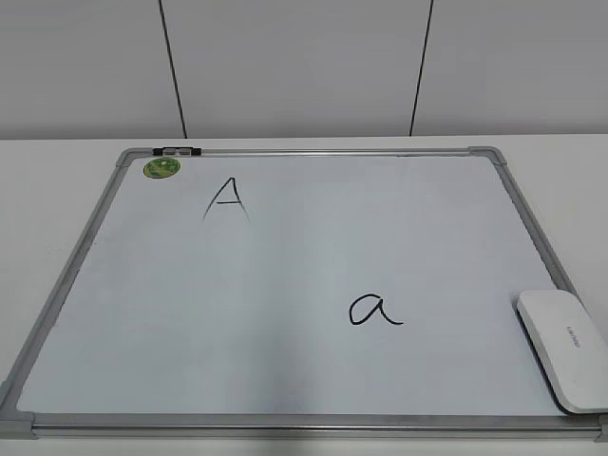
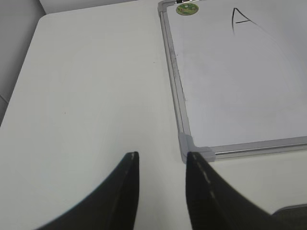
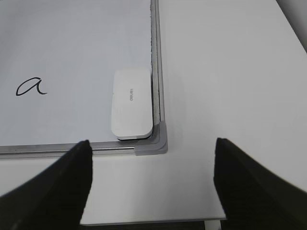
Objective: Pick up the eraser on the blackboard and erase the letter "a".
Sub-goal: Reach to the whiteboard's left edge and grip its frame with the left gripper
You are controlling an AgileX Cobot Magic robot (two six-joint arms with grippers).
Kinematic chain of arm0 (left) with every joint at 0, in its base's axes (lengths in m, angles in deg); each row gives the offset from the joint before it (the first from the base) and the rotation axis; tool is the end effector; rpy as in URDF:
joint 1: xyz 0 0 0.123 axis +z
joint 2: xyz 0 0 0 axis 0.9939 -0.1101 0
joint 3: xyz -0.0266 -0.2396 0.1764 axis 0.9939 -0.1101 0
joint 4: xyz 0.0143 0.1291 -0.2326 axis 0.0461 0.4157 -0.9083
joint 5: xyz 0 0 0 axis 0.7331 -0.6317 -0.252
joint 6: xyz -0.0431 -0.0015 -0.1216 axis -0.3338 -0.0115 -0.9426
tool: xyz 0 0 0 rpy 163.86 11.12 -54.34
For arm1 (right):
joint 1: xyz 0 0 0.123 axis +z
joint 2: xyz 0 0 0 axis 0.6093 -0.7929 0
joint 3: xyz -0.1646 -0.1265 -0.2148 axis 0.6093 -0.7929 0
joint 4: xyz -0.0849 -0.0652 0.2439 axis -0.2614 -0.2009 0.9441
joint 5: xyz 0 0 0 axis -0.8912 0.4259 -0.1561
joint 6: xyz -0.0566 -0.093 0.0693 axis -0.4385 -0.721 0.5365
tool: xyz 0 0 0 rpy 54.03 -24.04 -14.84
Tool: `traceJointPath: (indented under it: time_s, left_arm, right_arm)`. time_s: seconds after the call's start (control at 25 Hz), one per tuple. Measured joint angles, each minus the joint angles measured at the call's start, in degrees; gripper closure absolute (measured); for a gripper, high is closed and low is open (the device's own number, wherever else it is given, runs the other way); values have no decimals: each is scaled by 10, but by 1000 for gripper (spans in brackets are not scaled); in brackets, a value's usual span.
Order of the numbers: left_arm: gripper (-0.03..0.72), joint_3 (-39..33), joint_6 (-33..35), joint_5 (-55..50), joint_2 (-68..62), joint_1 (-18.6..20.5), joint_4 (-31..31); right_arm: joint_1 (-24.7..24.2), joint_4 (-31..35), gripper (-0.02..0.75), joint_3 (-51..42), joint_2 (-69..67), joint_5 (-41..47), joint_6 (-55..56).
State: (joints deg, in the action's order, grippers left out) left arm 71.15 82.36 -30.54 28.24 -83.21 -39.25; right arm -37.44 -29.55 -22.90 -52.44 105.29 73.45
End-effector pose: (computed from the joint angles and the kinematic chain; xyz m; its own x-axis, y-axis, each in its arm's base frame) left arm 0.0245 -0.0042 0.2665 -0.4914 0.0844 -0.8669 0.0656 0.9961 0.0598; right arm 0.0222 -0.0025 0.2547 -0.5201 0.0186 -0.8539 0.0259 0.9996 0.0060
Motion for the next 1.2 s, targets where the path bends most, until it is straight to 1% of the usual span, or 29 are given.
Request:
traceJointPath:
  time_s: [1.2]
  left_arm:
    - [444,0,0,0,0,0,0]
  right_arm:
    - [0,0,151,0,0,0,0]
